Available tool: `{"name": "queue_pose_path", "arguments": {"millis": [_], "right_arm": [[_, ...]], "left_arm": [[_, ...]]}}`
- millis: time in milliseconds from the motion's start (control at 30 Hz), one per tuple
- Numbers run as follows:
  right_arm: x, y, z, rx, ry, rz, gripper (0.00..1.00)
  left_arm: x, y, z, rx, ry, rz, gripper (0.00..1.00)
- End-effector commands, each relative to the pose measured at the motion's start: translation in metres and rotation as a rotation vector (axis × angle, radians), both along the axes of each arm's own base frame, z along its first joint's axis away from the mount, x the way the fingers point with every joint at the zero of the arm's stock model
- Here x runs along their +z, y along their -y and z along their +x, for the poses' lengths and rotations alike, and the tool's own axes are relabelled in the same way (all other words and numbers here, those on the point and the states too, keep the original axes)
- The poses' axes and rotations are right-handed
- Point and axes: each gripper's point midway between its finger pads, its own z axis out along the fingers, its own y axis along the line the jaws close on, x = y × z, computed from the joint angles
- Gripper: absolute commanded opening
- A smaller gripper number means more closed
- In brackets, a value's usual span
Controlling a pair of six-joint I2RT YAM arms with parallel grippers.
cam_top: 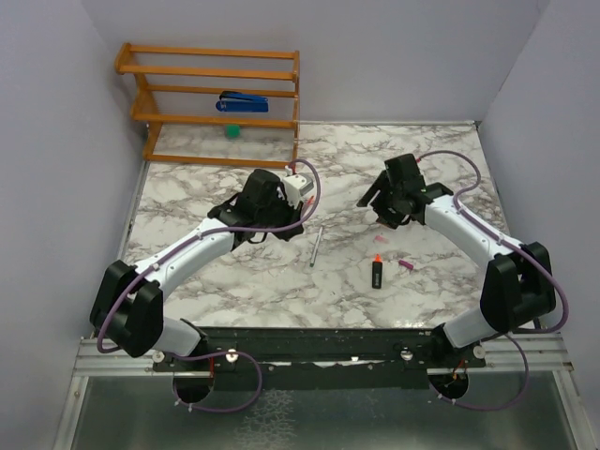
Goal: Insert the pens into the pen caps
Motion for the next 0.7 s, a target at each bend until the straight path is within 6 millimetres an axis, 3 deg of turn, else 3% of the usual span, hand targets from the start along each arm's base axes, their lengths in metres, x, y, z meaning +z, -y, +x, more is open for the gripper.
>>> {"name": "queue_pose_path", "arguments": {"millis": [0, 167, 367, 600, 667], "right_arm": [[-0.012, 0.010, -0.014, -0.531, -0.179, 0.223, 0.68], [-0.027, 0.025, -0.029, -0.721, -0.232, 0.246, 0.69], [-0.044, 0.042, -0.037, -0.809, -0.257, 0.219, 0.74], [-0.063, 0.065, -0.030, -0.863, -0.239, 0.232, 0.55], [-0.066, 0.069, -0.027, -0.865, -0.235, 0.226, 0.54]], "left_arm": [[0.008, -0.002, -0.007, -0.021, 0.019, -0.016, 0.00], [0.009, -0.004, -0.008, -0.014, 0.025, -0.011, 0.00], [0.007, -0.007, -0.006, 0.003, 0.034, 0.001, 0.00], [0.002, -0.009, -0.005, 0.013, 0.031, 0.022, 0.00], [0.001, -0.009, -0.004, 0.014, 0.029, 0.025, 0.00]]}}
